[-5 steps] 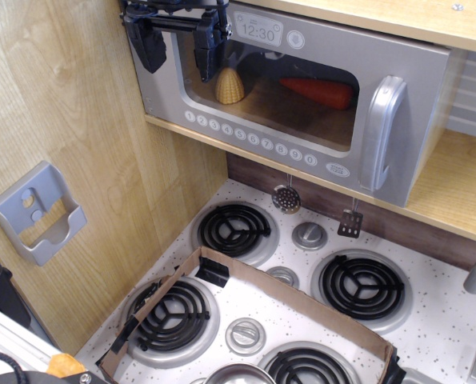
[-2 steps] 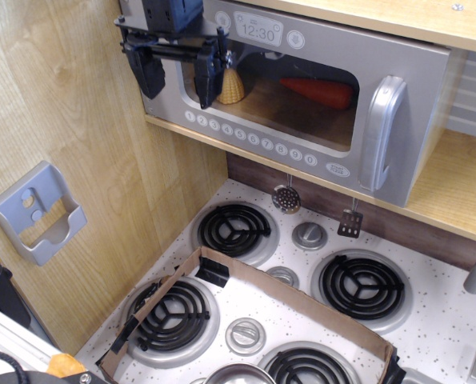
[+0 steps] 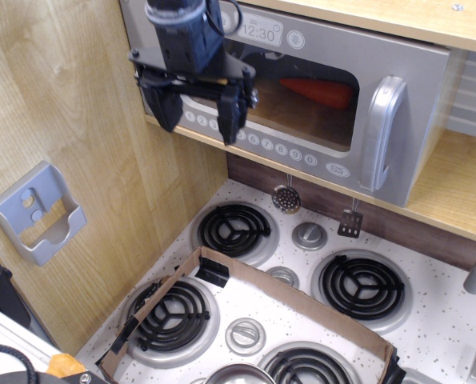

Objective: Open microwave

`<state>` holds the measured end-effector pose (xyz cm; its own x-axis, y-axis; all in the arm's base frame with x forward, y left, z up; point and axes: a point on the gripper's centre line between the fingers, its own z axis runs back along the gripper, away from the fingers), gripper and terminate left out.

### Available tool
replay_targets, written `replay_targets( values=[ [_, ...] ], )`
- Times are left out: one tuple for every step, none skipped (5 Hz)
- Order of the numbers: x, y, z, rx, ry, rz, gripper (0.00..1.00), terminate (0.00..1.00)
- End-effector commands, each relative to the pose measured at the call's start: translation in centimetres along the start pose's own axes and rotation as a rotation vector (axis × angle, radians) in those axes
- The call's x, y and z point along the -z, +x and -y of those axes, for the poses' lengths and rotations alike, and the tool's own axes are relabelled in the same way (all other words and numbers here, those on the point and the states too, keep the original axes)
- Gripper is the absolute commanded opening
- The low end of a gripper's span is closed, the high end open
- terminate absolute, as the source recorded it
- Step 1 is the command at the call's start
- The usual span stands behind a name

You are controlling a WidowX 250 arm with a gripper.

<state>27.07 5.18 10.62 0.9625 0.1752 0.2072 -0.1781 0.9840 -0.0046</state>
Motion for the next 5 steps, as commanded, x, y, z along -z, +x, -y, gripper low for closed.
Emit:
replay_targets(
  values=[
    [0.6,-0.6,4.5,-0.004,-0.027,0.124,1.00,0.00],
    [0.5,-0.1,7.1,0.018,-0.038,0.126,1.00,0.00],
    [0.3,0.9,9.5,0.052,-0.044,0.149,1.00,0.00],
    [0.3,1.7,11.6,0.090,-0.062,0.170,1.00,0.00],
    [0.0,2.2,13.4,0.135,-0.067,0.189,1.00,0.00]
  ],
)
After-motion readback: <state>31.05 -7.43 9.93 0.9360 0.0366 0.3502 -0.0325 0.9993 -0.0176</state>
